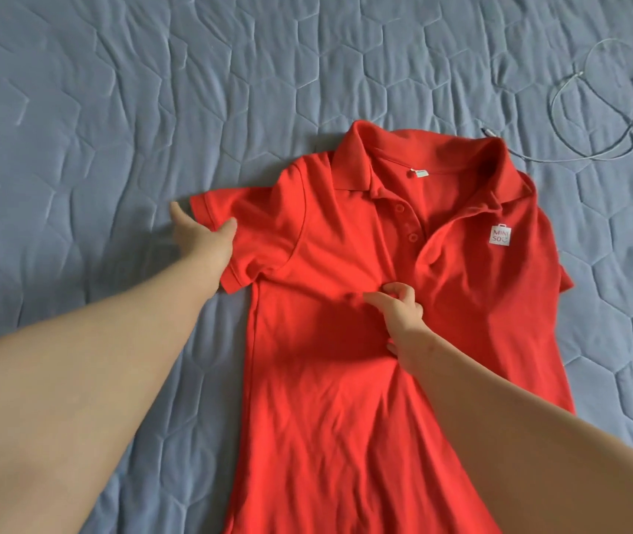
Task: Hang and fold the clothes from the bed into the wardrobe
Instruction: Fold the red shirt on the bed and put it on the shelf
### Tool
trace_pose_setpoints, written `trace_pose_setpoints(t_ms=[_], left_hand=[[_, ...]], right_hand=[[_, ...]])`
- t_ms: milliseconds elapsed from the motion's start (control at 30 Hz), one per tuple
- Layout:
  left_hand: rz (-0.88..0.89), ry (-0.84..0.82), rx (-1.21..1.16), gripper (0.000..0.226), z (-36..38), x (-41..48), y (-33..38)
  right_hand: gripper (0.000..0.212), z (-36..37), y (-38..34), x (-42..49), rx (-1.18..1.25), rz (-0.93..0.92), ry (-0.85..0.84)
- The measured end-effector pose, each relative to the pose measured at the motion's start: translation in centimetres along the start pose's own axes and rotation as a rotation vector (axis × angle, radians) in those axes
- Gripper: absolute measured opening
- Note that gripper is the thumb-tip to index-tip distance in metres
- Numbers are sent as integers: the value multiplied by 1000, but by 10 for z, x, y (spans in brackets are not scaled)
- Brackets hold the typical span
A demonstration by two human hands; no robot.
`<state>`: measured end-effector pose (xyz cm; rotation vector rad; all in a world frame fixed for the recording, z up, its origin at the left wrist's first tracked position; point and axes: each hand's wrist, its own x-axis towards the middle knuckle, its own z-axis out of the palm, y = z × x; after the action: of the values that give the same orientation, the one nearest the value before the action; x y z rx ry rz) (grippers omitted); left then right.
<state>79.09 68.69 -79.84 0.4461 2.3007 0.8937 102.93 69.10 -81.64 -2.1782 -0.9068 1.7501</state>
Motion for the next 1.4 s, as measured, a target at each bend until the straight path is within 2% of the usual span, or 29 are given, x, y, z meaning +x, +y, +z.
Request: trace_pose_setpoints(t_ms=[67,133,200,267,333,400,467,500,567,633,700,767,833,900,967,1067,1167,1233,1400], left_hand=[[131,65,376,89,6,-17,7],[389,145,599,84,15,-41,14],[627,67,666,78,30,-66,24],[813,-117,723,70,53,-88,36],[870,-379,768,66,80,-110,49],[723,-643,810,68,106,-127,55],[517,-777,851,74,126,-137,56],[449,-792,870,77,135,-139,56],[391,-798,933,83,148,-142,55],[390,-772,1036,88,162,-144,57],[372,-754,1112,91,172,-145,61],[330,-766,1132,94,177,-148,62],[309,-788,1107,97,177,-149,60],[294,-796,1047,98,173,-146,56],[279,-798,990,97,170,-144,55],[262,-811,942,97,168,-143,57],[254,-807,949,99,169,-143,58],[258,-792,989,101,171,-145,59],[277,-761,1050,104,173,-148,57]], right_hand=[[38,-4,-2,-7,19,-10,-62],[21,-15,-3,-15,-7,-96,-59],[5,-36,-5,-21,-66,-266,174],[11,-73,-10,-22,-63,-338,515],[24,-116,-13,-16,4,-250,740],[30,-151,-9,-1,61,-26,769],[15,-170,-3,11,226,81,631],[11,-176,-4,16,309,79,541],[23,-188,-9,22,469,53,372],[24,-196,-14,30,634,48,190],[17,-198,-20,35,688,70,48],[7,-196,-22,42,642,117,-12],[8,-197,-25,48,604,118,36],[10,-203,-35,50,642,38,150],[17,-225,-48,50,704,-41,306],[20,-265,-66,54,667,-179,570],[27,-285,-70,58,587,-229,630],[31,-286,-62,64,511,-147,576],[61,-267,-23,58,618,283,461]])
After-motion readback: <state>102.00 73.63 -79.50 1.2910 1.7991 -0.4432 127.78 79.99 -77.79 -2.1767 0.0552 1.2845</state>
